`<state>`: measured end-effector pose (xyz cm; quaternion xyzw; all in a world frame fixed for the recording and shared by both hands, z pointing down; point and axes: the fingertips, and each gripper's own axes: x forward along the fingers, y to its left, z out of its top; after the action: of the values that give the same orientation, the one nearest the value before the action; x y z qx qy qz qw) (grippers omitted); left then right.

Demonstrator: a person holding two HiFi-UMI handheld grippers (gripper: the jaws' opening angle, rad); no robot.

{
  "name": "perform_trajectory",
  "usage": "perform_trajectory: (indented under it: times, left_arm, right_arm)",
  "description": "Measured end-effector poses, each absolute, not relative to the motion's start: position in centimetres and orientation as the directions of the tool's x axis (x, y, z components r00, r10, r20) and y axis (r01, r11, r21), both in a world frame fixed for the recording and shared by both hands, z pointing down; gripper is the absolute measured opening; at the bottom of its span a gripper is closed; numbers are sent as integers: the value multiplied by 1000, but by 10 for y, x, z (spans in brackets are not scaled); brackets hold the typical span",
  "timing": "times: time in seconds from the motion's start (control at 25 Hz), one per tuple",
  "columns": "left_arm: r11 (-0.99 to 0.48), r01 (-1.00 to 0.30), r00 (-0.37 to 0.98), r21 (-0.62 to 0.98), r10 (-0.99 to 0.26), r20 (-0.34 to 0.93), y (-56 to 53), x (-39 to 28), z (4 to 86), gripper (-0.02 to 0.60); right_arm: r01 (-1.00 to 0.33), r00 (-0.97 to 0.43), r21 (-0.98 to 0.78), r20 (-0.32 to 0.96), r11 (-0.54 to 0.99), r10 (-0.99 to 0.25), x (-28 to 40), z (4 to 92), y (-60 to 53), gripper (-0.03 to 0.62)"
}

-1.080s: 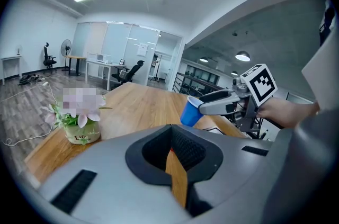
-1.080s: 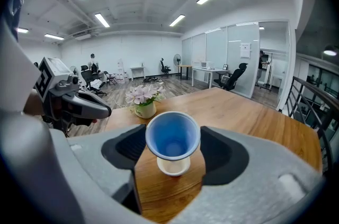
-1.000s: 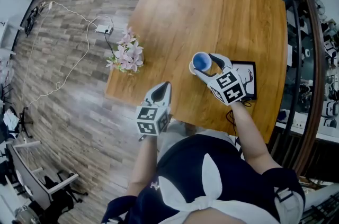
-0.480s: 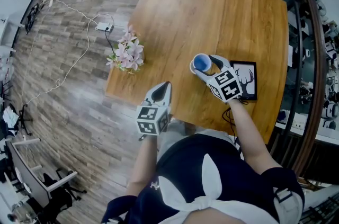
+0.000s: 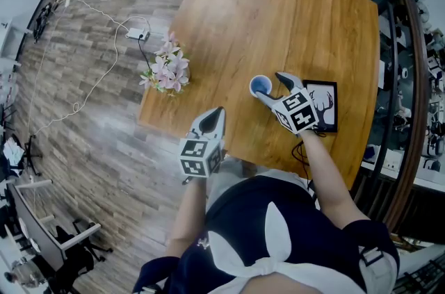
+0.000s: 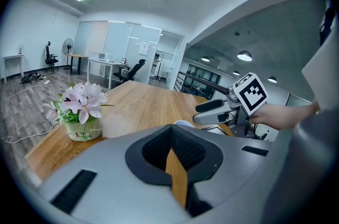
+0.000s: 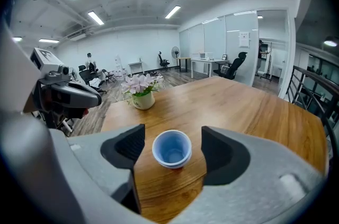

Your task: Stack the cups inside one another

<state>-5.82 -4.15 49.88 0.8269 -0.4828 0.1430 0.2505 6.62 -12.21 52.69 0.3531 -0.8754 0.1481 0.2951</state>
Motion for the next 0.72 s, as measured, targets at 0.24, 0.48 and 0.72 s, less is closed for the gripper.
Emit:
perform_trajectory:
  times: [0.24,0.48,0.72]
  left_arm:
    - [-409,-870,493,275,-727,479,-43,-59,500,17]
    - [-409,-871,492,274,-727,479,-43,-59,500,17]
    - [-405,-874,487,270,-735,471,-45,-58,495,17]
  right_arm:
    - [-722,-587,-38,563,691,-582,67,514,-129,330]
    - [-753,-618,-82,430,653,-658,71,479,-136,314]
    - [-799,-577,-57,355,599,-735,88,454,-139,98]
